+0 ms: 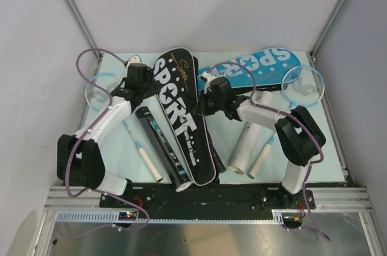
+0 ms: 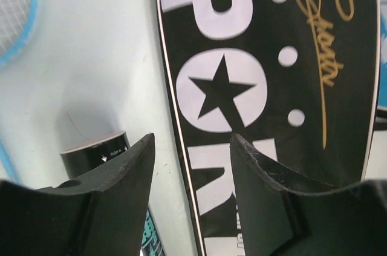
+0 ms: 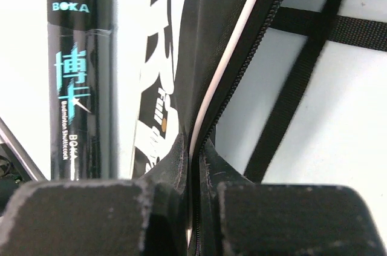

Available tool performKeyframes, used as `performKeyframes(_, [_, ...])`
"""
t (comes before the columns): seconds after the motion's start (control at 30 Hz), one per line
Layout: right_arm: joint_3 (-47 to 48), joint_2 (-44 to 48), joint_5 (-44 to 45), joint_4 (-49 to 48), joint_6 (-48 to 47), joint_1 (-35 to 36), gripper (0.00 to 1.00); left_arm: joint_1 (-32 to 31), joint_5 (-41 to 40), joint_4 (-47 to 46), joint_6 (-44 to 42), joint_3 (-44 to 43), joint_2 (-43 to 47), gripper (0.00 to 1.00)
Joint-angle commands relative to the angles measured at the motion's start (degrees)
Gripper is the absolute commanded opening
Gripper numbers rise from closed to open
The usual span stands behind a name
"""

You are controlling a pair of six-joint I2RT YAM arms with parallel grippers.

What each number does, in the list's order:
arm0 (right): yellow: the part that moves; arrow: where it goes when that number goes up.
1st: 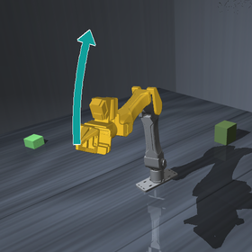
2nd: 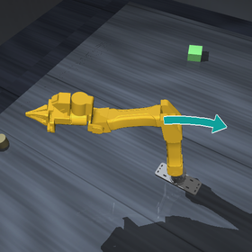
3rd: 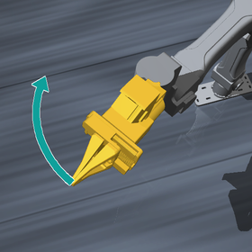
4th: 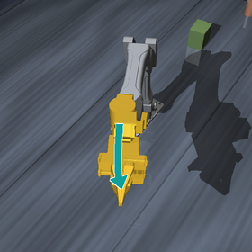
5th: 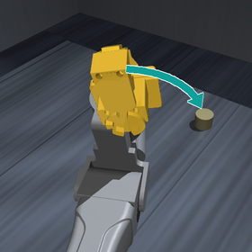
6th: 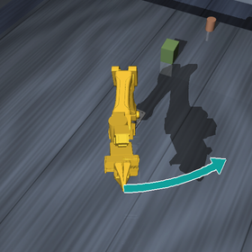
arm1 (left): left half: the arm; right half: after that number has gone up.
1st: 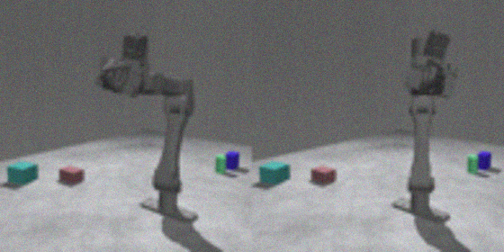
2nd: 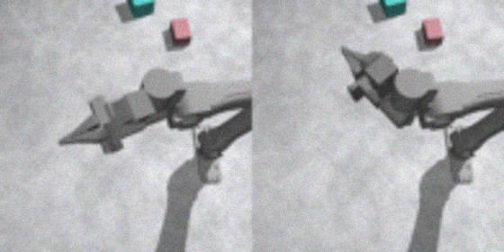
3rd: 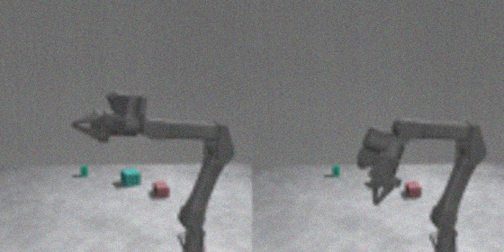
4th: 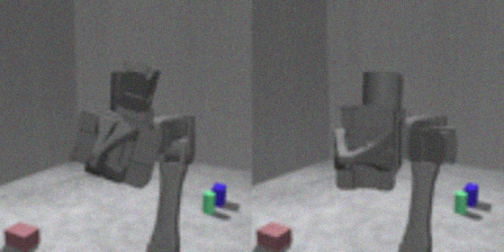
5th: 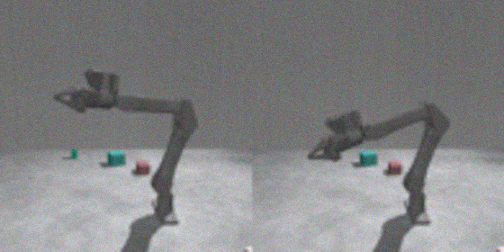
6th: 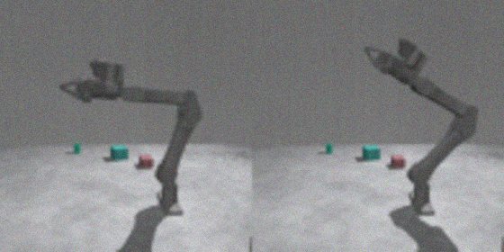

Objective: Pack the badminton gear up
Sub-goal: Pick up the racket bag from the center of the board, then adjust the racket bag at the center of the board.

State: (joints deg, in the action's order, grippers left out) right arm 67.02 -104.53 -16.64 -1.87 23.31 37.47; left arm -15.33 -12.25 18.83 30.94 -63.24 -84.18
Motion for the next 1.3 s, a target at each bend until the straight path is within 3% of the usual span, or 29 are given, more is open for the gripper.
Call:
performKeyframes(0.0, [7.3, 7.0, 12.0, 7.2, -8.3, 4.0, 0.00, 1.9, -3.1, 1.4, 0.3, -3.8, 5.2, 0.56])
performKeyframes(0.3, [25.3, 4.4, 37.6, 26.6, -23.3, 15.2, 0.00, 7.4, -0.9, 2.8, 1.0, -7.3, 9.3, 0.58])
performKeyframes(0.6, [35.7, -4.2, 51.8, 34.7, -34.5, 22.8, 0.00, 12.9, 5.8, 2.8, 1.3, -9.7, 7.2, 0.60])
performKeyframes(0.9, [34.0, -15.5, 54.2, 32.6, -31.2, 26.6, 0.00, 18.4, 15.8, 0.4, -1.6, -11.0, 1.8, 0.61])
performKeyframes(1.27, [31.4, -14.3, 54.5, 28.3, -31.4, 29.4, 0.00, 18.5, 20.4, -2.6, -1.0, -17.7, -4.6, 0.62])
